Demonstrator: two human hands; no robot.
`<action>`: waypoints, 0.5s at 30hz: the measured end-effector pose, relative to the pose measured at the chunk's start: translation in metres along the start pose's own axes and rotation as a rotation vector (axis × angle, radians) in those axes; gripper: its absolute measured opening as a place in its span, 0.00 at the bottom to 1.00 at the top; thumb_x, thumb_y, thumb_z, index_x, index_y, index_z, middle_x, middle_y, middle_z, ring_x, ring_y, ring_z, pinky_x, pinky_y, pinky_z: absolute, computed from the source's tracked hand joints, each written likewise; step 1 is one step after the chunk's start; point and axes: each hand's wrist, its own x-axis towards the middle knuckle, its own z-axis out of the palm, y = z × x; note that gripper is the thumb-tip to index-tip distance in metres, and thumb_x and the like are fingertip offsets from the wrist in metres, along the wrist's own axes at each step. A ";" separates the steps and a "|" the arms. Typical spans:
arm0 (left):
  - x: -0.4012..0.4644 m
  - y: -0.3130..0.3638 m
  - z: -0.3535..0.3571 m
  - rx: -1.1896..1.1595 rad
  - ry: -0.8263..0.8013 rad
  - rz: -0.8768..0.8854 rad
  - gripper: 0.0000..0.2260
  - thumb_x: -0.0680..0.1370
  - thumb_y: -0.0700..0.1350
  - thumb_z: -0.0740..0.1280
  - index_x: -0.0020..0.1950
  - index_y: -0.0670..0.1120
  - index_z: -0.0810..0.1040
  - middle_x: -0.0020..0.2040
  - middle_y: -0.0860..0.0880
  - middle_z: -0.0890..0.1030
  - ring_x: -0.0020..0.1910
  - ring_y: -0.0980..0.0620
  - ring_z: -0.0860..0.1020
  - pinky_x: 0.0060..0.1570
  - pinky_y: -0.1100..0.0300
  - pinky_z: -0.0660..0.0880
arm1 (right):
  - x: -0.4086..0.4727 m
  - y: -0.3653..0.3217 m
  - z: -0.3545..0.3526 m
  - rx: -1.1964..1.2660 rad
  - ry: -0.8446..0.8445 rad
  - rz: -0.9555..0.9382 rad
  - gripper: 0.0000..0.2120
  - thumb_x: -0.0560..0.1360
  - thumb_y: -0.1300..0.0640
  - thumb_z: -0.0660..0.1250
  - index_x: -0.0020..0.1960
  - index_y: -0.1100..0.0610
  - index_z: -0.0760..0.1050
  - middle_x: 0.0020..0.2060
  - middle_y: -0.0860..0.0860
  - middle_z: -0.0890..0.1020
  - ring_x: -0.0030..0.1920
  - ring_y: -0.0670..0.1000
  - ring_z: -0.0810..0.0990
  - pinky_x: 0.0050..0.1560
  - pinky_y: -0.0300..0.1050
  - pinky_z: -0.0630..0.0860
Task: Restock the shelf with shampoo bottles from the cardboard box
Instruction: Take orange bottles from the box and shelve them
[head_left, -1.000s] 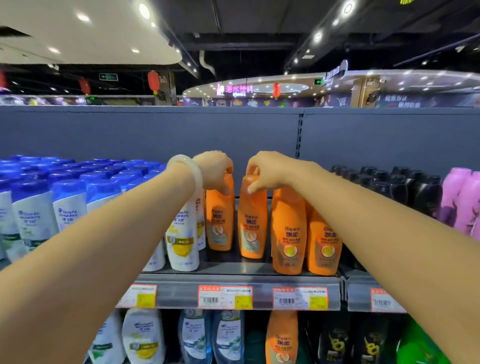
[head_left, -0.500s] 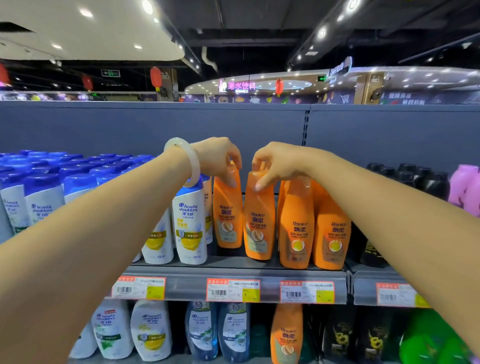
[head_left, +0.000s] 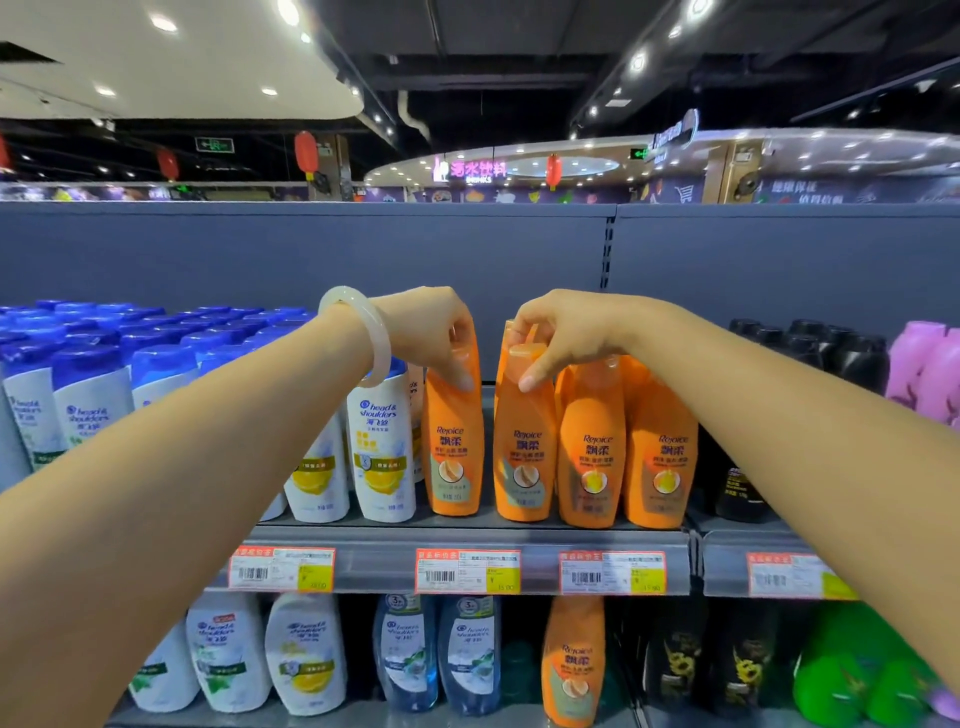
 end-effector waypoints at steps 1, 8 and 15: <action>-0.001 0.001 -0.002 -0.003 -0.006 0.000 0.21 0.68 0.57 0.72 0.54 0.46 0.76 0.46 0.50 0.78 0.42 0.51 0.76 0.41 0.60 0.71 | -0.002 0.000 -0.002 0.000 -0.014 0.001 0.26 0.68 0.45 0.72 0.63 0.49 0.70 0.53 0.46 0.72 0.54 0.50 0.73 0.54 0.48 0.75; 0.013 -0.012 -0.017 -0.050 0.250 -0.057 0.13 0.77 0.49 0.63 0.54 0.43 0.80 0.50 0.46 0.82 0.43 0.50 0.76 0.44 0.58 0.72 | 0.005 0.010 -0.018 0.056 0.269 0.011 0.13 0.77 0.54 0.62 0.58 0.58 0.77 0.55 0.53 0.80 0.51 0.50 0.79 0.49 0.41 0.74; 0.045 -0.023 -0.003 0.090 0.095 -0.007 0.16 0.78 0.48 0.63 0.65 0.45 0.74 0.60 0.48 0.77 0.56 0.48 0.76 0.56 0.56 0.73 | 0.038 0.015 -0.007 -0.083 0.186 0.033 0.16 0.75 0.53 0.66 0.62 0.56 0.76 0.59 0.52 0.78 0.58 0.52 0.76 0.54 0.43 0.74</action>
